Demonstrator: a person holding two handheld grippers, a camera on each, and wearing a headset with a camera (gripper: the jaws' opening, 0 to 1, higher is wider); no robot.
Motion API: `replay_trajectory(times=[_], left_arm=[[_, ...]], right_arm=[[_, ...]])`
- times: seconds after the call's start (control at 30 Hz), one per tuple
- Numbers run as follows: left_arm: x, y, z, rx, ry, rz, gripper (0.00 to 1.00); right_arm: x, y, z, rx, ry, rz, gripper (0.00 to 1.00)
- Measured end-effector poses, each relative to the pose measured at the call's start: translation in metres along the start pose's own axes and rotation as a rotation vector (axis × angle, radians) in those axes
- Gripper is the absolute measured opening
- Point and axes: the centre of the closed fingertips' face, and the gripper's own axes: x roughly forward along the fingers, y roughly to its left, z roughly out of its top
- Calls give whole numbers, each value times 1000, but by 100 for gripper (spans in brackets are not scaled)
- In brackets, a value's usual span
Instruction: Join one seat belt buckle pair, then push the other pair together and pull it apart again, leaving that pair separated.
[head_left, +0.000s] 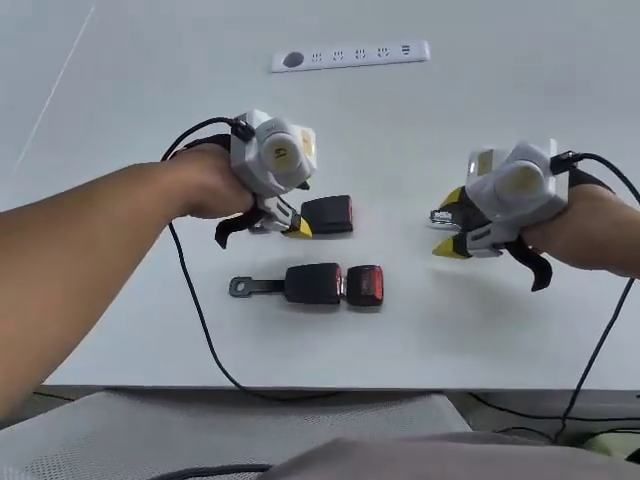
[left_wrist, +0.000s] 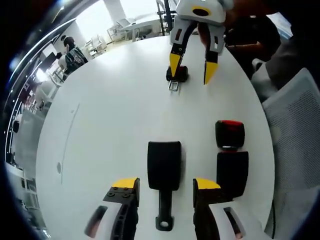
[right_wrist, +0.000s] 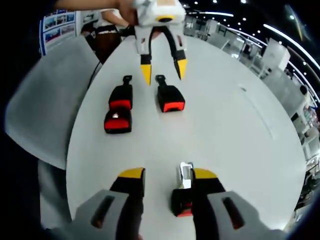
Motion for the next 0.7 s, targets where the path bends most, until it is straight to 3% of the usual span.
replay_trajectory(times=[0.23,0.27,0.3,0.43,0.7], left_arm=[[17,5,-2,10,15,-35,45],[19,5,-2,10,16,-37,45],[21,5,-3,13,18,-41,45],[26,4,-5,24,26,-59,46],[35,5,-9,41,41,-94,44]], right_arm=[[-9,-14,-30,15,55,-23,37],[-9,-16,-29,3,37,-34,37],[-9,-18,-33,24,59,-31,38],[-12,-20,-35,26,57,-36,38],[-6,-22,-44,31,76,-2,36]])
